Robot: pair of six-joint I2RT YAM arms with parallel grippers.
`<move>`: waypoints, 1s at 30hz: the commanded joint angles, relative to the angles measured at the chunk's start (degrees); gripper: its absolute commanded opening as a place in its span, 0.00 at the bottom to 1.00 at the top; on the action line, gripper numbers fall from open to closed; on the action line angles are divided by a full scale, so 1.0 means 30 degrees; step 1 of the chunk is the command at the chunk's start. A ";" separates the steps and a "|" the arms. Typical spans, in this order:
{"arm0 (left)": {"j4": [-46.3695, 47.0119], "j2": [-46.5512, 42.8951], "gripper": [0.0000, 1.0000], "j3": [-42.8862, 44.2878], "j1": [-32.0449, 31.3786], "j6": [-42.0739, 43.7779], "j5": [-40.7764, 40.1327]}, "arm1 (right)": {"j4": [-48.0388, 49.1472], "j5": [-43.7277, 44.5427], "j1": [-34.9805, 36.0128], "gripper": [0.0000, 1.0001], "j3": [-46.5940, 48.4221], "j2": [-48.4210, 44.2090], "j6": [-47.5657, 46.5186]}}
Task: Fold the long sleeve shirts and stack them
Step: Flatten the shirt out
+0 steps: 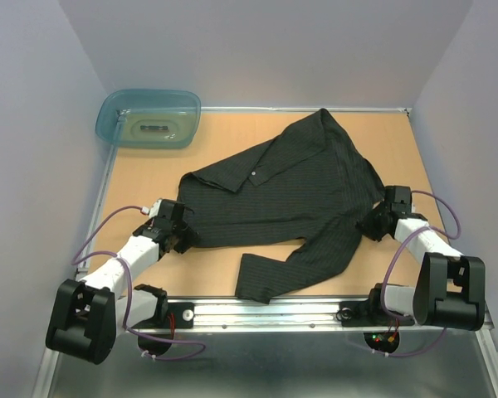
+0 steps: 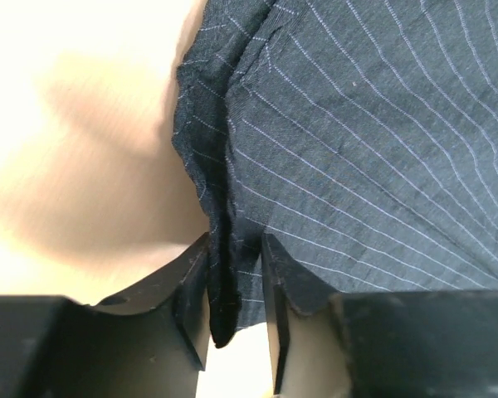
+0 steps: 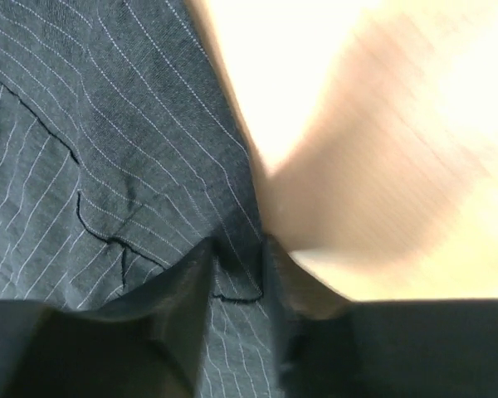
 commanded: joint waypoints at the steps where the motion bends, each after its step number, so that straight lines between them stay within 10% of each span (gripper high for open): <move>1: -0.0938 -0.0525 0.31 0.0566 0.0090 0.0680 -0.0312 | -0.0682 -0.0264 -0.0010 0.21 -0.0631 0.0111 -0.0036; 5: -0.2168 -0.1343 0.19 0.1356 0.0090 0.1119 -0.1366 | -0.1557 -0.0029 -0.0126 0.00 0.0071 -0.0740 -0.0125; 30: -0.3579 0.0057 0.18 0.4375 0.1730 0.2614 -0.3567 | -0.5694 0.1378 -0.0508 0.01 0.7746 -0.0365 -0.1853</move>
